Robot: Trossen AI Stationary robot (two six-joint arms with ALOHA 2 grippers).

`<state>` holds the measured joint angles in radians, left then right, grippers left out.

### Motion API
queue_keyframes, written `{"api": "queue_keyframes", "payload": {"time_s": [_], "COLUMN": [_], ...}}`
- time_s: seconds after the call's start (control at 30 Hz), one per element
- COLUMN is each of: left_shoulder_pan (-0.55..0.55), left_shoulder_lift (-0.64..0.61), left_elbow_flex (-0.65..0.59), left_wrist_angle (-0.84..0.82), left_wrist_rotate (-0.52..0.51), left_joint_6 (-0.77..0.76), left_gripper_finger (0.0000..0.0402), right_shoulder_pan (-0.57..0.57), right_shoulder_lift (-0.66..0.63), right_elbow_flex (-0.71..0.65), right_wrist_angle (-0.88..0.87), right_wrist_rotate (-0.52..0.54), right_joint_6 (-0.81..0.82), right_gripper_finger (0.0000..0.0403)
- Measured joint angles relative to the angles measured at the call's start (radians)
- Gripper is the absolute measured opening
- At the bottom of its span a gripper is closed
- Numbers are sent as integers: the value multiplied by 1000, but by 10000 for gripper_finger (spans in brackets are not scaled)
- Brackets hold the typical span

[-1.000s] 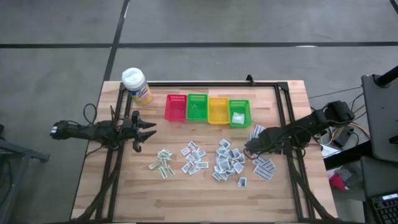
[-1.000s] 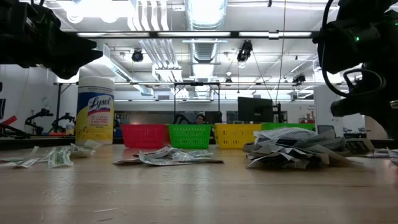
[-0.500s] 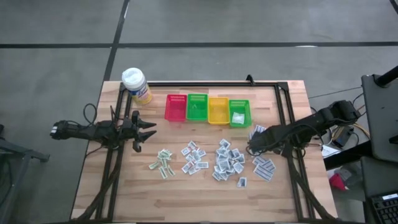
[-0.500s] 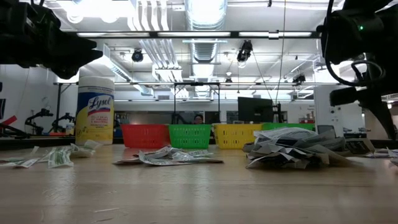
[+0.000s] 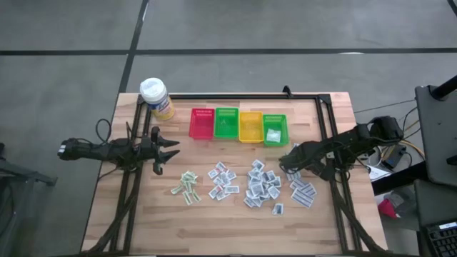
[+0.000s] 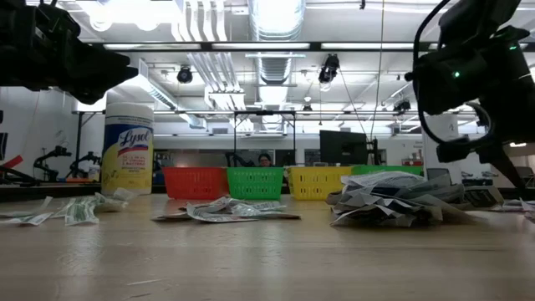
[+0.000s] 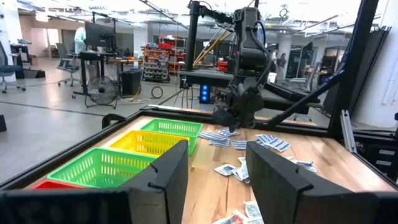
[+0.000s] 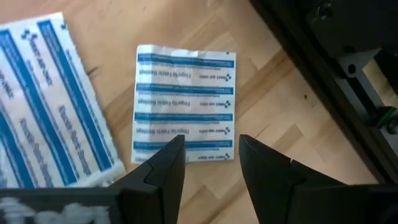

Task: Pick & Place First Aid Supplies
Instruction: Put the blue bandage into the right green bin

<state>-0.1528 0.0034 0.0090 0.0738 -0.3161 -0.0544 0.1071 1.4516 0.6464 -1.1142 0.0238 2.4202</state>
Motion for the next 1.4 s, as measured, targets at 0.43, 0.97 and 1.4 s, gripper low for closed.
{"api": "queue_keyframes", "payload": {"time_s": [0.43, 0.97, 1.4], "left_shoulder_pan": [0, 0, 0], "left_shoulder_lift": [0, 2, 3], "left_elbow_flex": [0, 0, 0], "left_wrist_angle": [-3, -8, -10], "left_wrist_rotate": [0, 0, 0], "left_joint_6": [0, 11, 12], "left_gripper_finger": [158, 158, 158], "right_shoulder_pan": [-43, 38, 66], "right_shoulder_lift": [82, 85, 75], "right_elbow_flex": [5, 109, 84], "right_wrist_angle": [49, 94, 77], "right_wrist_rotate": [-56, -104, -103], "right_joint_6": [-40, -95, -21], "right_gripper_finger": [148, 148, 148]}}
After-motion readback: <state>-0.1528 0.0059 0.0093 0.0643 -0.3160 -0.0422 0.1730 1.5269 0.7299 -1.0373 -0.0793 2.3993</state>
